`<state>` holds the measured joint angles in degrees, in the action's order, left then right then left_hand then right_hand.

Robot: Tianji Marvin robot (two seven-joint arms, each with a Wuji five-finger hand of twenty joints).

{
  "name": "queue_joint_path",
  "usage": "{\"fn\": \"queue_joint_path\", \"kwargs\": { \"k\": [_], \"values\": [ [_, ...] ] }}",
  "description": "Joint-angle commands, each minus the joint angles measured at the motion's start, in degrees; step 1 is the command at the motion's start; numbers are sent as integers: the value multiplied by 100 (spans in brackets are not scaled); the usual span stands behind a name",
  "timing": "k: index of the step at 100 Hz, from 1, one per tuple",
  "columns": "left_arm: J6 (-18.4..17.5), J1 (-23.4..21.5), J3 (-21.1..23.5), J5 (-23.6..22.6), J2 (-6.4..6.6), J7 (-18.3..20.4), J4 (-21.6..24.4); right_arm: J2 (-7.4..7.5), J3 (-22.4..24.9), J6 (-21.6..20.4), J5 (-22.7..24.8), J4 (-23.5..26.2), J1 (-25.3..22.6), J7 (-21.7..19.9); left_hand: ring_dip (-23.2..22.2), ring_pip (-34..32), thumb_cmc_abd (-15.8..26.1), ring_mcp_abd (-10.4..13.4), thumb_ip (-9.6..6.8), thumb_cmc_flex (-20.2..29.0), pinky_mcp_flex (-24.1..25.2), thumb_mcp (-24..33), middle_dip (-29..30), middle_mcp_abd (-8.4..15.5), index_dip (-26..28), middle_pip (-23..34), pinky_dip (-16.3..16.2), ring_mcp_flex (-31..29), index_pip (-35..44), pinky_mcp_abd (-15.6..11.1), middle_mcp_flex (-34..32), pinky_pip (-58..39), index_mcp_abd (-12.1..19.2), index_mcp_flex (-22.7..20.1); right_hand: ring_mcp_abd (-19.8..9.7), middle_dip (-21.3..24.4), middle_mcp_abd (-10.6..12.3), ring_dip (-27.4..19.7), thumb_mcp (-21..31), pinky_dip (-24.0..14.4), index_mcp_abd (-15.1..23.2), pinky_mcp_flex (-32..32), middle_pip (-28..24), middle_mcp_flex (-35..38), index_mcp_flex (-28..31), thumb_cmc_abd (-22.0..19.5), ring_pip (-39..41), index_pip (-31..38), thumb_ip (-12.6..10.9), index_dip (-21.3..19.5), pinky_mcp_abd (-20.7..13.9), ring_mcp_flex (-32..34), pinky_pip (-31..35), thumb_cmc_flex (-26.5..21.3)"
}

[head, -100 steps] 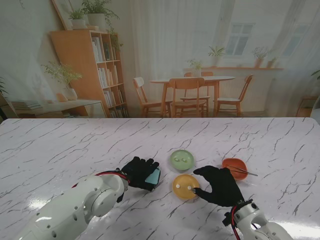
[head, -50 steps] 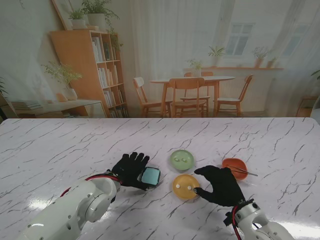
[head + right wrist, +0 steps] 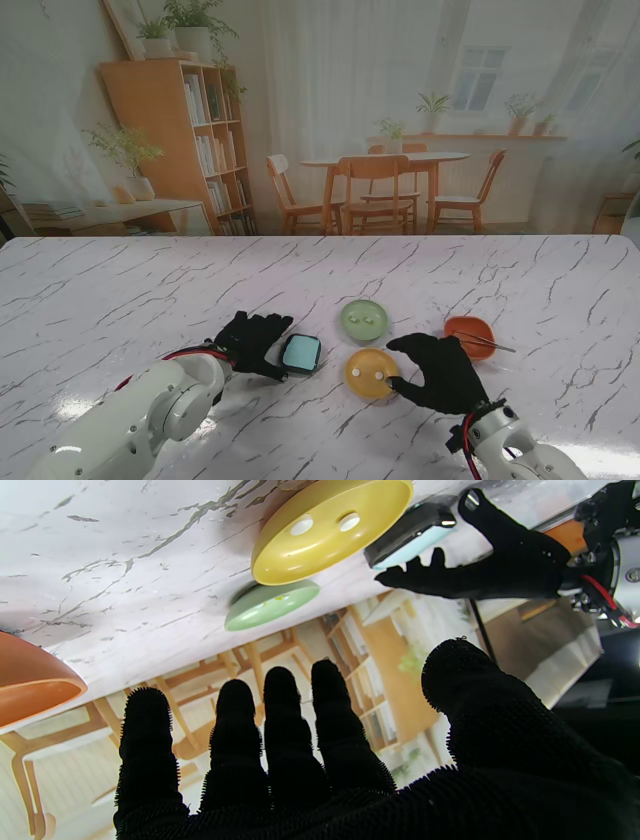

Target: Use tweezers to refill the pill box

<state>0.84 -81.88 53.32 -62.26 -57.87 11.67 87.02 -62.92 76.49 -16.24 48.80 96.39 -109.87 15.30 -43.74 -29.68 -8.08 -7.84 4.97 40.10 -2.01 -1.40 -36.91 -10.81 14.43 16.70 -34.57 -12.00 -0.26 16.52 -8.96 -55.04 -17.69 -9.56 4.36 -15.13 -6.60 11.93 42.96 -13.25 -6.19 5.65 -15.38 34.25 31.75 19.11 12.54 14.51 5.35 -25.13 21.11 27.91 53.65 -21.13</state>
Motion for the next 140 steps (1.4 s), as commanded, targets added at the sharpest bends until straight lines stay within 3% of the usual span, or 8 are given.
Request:
{"fn": "queue_joint_path", "kwargs": {
  "k": [1, 18, 56, 72, 82, 101, 112, 140],
  "values": [
    [-137, 36, -53, 66, -33, -37, -105, -26, -17, -26, -6, 6, -58, 11, -432, -347, -109, 243, -211, -127, -33, 13, -357, 154, 96, 225, -318, 98, -19, -135, 20, -360, 138, 185, -7, -64, 87, 65, 142, -33, 127, -5, -49, 154, 76, 126, 0, 21, -207, -67, -586, 82, 56, -65],
    [-135, 120, -195, 161, -48, -189, -260, -31, -12, -26, 1, -1, -61, 48, -1370, -848, -166, 519, -222, 63, -134, 37, -1254, 501, 642, 800, -767, 12, 143, -295, -2, -661, 575, 220, -4, -77, 97, 76, 179, -36, 154, 12, -74, 183, 93, 152, 17, 44, -202, -77, -590, 111, 64, -57],
    [-122, 94, -215, 134, -30, -152, -318, -43, -60, -16, 64, 5, -31, 196, -1496, -972, -201, 621, -288, 726, -270, 209, -1364, 646, 1687, 1197, -780, -169, 667, -361, -105, -721, 746, 32, 135, -312, 33, 450, 216, -547, 246, 608, -413, 495, 257, 169, 531, 246, -185, -196, -508, 523, 1018, 0],
    [-133, 37, -168, 151, -33, -179, -317, -63, -162, 93, -59, 89, 26, 161, -1489, -962, -202, 614, -284, 815, -254, 239, -1352, 667, 1818, 1229, -764, -179, 722, -343, -143, -704, 845, -100, 156, -1822, 146, 2265, 72, -2357, 525, 1741, -2924, 1194, 559, -306, 4066, 507, -298, -348, -1523, 1248, 3177, -432],
    [-144, -7, -131, 142, -32, -195, -308, -84, -280, 253, -277, 193, 102, 39, -1476, -946, -187, 615, -280, 826, -258, 243, -1344, 673, 1873, 1231, -757, -179, 724, -356, -145, -700, 830, -142, -149, -2324, 431, 2607, -1, -3046, 592, 2826, -4368, 2180, 892, -628, 5940, 828, -336, -128, -2044, 2381, 4408, -699],
    [-172, -63, -94, 144, -36, -257, -315, -161, -775, 786, -585, 135, 525, 103, -1463, -936, -182, 617, -276, 843, -241, 241, -1335, 676, 1945, 1240, -747, -179, 703, -369, -159, -691, 812, -185, -1016, -2313, 1350, 2426, 418, -2890, 441, 5080, -6199, 4188, 1256, -702, 7892, 1992, -357, 745, -2761, 4652, 6100, -929],
    [-195, -74, -91, 152, -37, -290, -328, -219, -1111, 1133, -812, 8, 851, 144, -1462, -944, -180, 629, -276, 862, -244, 246, -1342, 703, 1979, 1259, -746, -201, 708, -384, -184, -693, 812, -231, -1657, -2169, 1776, 2991, 710, -2542, 249, 6112, -6821, 4879, 1494, -612, 8695, 2151, -463, 808, -3023, 4765, 6628, -833],
    [-261, -93, -84, 198, -41, -335, -348, -269, -1769, 2037, -1572, -164, 1553, -527, -1453, -933, -153, 630, -279, 928, -228, 287, -1347, 717, 2057, 1268, -736, -185, 716, -422, -182, -683, 852, -288, -2124, -2414, 1848, 3991, 1122, -3176, 101, 6550, -7599, 4870, 1582, -347, 8819, 2204, -625, 1048, -3185, 4790, 6633, -737]
  ]
}}
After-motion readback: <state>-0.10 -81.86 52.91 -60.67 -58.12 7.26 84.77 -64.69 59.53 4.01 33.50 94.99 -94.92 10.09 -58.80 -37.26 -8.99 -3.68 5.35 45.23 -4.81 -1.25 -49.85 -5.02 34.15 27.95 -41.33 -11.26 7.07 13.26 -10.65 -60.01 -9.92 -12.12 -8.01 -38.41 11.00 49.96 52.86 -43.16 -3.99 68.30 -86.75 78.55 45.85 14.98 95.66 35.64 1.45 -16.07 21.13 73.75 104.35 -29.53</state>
